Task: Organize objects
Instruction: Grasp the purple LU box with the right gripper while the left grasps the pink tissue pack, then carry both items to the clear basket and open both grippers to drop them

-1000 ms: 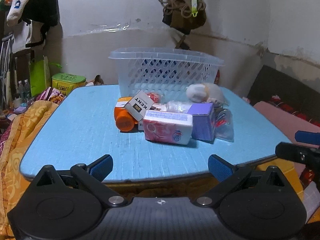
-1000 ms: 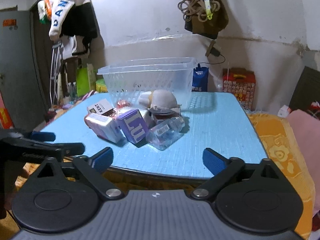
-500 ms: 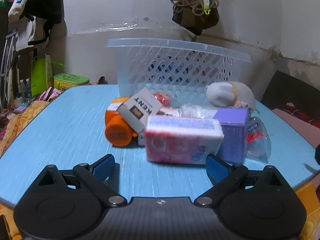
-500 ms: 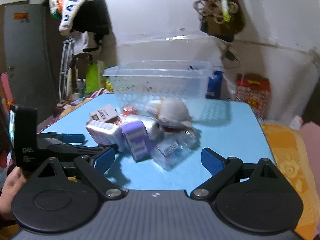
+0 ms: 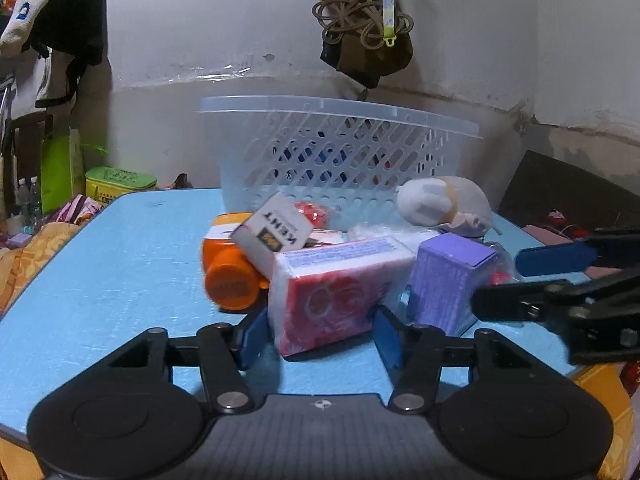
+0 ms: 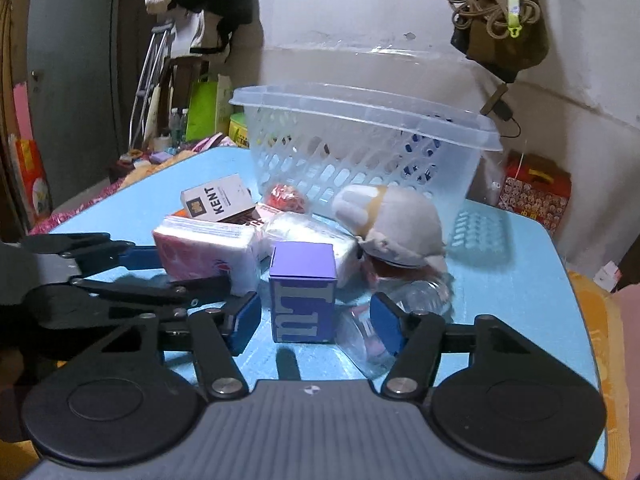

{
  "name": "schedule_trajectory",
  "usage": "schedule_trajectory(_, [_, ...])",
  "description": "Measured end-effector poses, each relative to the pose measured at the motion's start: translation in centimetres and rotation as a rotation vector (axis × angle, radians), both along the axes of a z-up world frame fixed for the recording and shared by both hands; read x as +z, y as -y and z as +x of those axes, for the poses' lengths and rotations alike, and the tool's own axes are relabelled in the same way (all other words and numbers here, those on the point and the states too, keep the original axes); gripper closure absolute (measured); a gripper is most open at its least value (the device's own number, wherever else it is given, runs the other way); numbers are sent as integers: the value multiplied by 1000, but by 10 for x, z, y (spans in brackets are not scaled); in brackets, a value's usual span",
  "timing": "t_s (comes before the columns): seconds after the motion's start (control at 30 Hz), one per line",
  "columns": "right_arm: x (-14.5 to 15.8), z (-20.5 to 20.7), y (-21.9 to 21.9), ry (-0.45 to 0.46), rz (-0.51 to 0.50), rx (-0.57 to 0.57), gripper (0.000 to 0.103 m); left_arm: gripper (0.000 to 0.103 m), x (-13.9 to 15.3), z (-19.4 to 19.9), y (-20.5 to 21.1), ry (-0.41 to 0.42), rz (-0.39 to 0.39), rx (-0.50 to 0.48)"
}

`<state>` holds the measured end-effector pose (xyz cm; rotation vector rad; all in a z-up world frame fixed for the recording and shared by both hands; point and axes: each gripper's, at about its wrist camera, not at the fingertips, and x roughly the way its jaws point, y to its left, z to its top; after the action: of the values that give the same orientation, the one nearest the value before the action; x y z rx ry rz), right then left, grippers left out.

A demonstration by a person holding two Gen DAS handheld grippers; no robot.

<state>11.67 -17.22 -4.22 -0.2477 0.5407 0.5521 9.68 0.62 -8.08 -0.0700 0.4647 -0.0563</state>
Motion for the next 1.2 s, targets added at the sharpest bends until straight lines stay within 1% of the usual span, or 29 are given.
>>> schedule_trajectory(0.07, [-1, 1, -7, 13, -16, 3, 39, 42, 0, -1, 1, 7, 21, -21])
schedule_trajectory(0.1, [-1, 2, -9, 11, -19, 10, 39, 41, 0, -1, 1, 16, 30, -23])
schedule_trajectory(0.13, [-2, 2, -11, 11, -24, 12, 44, 38, 0, -1, 1, 27, 39, -25])
schedule_trajectory(0.17, [-2, 3, -13, 9, -29, 12, 53, 33, 0, 1, 1, 31, 52, -23])
schedule_trajectory(0.2, [-2, 4, -14, 6, -31, 16, 60, 22, -1, 1, 0, 33, 67, -13])
schedule_trajectory(0.23, [-2, 4, -13, -7, -22, 19, 61, 18, -2, 2, -1, 41, 80, -5])
schedule_trajectory(0.3, [2, 3, -9, -5, 3, 14, 61, 16, -3, 4, -5, 55, 85, -8])
schedule_trajectory(0.43, [16, -3, 8, 4, 99, -3, 61, 16, -2, 9, -10, 58, 45, -41])
schedule_trajectory(0.47, [17, -3, 12, 3, 113, -10, 61, 18, -1, 9, -9, 63, 44, -49])
schedule_trajectory(0.53, [18, -6, 19, -5, 131, -18, 61, 25, 1, 9, -4, 73, 45, -73])
schedule_trajectory(0.57, [18, -7, 21, -7, 134, -21, 61, 34, 2, 7, -2, 74, 43, -87])
schedule_trajectory(0.6, [18, -7, 23, -9, 136, -24, 61, 40, 3, 4, 0, 75, 41, -102])
schedule_trajectory(0.73, [17, -6, 27, -16, 132, -27, 61, 43, 5, -14, 12, 98, 79, -130])
schedule_trajectory(0.83, [17, -5, 30, -20, 141, -29, 61, 45, 5, -19, 21, 104, 116, -118])
schedule_trajectory(0.87, [17, -6, 30, -18, 142, -30, 61, 47, 5, -19, 23, 104, 123, -113])
schedule_trajectory(1.0, [17, -8, 35, -16, 149, -28, 61, 58, 8, -20, 22, 95, 109, -99])
schedule_trajectory(1.2, [21, -10, 39, -16, 189, -28, 61, 63, 12, -24, 18, 76, 81, -101])
